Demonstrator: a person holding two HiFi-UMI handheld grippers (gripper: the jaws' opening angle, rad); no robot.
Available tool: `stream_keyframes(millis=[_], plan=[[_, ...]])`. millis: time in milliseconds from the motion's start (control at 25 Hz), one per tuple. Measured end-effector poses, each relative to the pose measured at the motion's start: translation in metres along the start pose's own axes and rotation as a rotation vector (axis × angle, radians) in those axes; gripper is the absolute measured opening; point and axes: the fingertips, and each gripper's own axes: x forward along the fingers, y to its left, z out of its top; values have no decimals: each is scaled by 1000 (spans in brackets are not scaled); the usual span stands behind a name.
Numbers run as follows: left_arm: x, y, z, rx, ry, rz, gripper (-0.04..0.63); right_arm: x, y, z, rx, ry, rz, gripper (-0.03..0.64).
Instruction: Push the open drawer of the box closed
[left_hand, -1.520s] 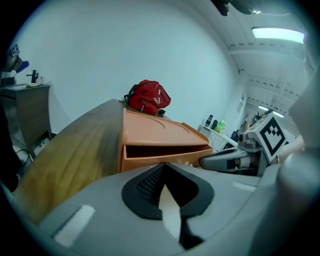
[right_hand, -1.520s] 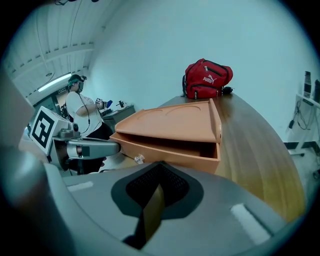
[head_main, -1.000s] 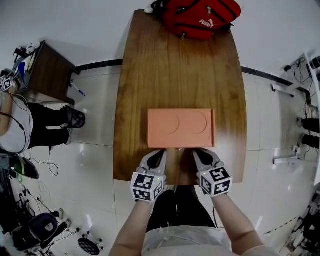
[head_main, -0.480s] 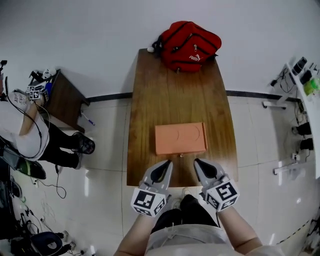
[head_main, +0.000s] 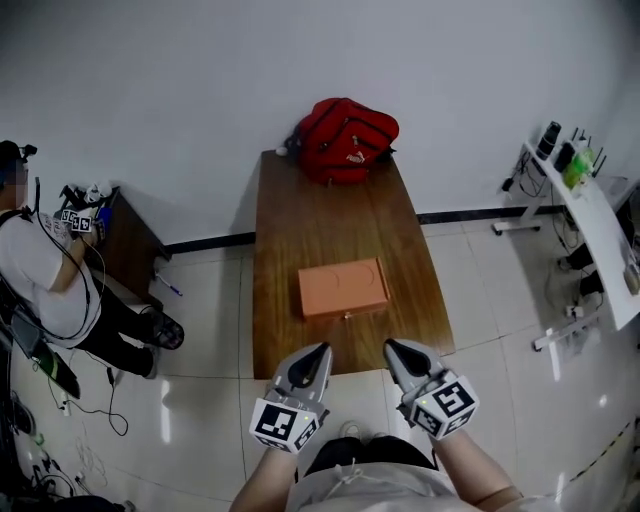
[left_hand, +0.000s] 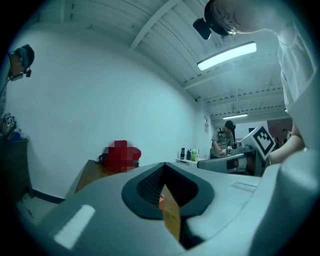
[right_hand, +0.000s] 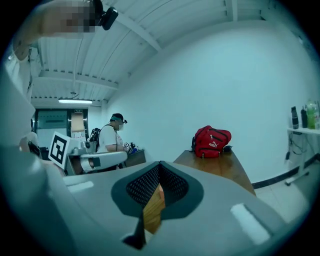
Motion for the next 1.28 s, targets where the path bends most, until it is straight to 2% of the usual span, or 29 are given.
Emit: stream_keyframes(millis=[200, 400, 640, 800, 960, 1080, 1280], plan=[[-25, -27, -19, -30, 15, 18, 8, -30, 20, -17, 16, 16, 42, 0], [-59, -68, -19, -10, -8, 53, 8, -77, 48, -36, -20, 19, 63, 0], [-127, -145, -19, 8, -44, 116, 8, -163, 93, -56, -74, -4, 104, 2], [-167, -199, -20, 39, -47, 135, 8, -219, 110, -68, -107, 18, 85, 2], [-206, -237, -16, 36, -72, 143, 8, -258, 136, -77, -107, 16, 92, 0], [-232, -255, -16, 59, -76, 151, 8, -280, 155, -83, -143, 20, 87, 0], [-261, -252, -16, 53, -53, 144, 8, -288, 182, -91, -206, 43, 82, 0]])
